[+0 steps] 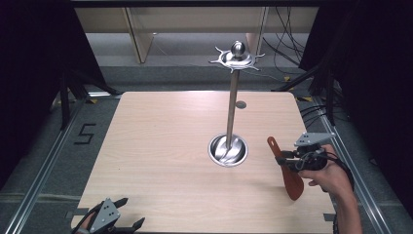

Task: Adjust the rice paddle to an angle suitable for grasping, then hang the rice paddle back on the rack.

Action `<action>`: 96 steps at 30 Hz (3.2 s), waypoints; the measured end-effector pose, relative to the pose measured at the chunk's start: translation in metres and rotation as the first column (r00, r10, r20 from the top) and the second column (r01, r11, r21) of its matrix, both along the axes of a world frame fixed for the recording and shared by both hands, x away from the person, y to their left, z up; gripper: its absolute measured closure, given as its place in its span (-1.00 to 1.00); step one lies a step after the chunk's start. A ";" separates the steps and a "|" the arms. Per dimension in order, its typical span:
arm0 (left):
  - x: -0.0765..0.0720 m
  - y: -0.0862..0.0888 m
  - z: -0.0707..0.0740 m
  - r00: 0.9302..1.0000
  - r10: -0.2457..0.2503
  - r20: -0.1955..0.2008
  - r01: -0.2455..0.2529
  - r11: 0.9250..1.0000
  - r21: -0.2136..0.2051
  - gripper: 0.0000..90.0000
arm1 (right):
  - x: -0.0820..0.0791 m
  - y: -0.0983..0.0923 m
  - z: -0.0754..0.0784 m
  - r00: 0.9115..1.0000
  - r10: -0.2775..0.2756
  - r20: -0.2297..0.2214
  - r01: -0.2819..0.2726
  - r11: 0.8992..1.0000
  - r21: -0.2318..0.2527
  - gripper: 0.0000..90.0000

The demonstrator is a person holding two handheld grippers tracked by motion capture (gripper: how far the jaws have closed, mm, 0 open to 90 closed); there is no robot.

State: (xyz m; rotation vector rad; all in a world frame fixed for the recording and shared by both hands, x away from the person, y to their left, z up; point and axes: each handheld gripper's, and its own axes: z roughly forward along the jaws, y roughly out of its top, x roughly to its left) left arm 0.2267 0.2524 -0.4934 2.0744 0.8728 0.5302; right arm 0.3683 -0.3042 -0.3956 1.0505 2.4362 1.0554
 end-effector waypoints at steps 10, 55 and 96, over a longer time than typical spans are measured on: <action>0.001 0.000 0.000 1.000 0.003 0.000 -0.003 1.000 -0.007 -0.64 | -0.001 -0.004 0.008 0.999 0.002 0.035 -0.002 1.000 0.020 0.49; 0.002 -0.002 -0.002 1.000 0.006 -0.021 -0.006 1.000 0.002 -0.64 | -0.008 0.016 0.061 0.955 -0.032 0.295 -0.035 0.975 0.218 0.49; 0.002 -0.002 -0.001 1.000 0.002 -0.007 -0.002 1.000 -0.009 -0.64 | 0.007 0.047 0.125 0.908 -0.028 0.418 -0.108 0.948 0.300 0.49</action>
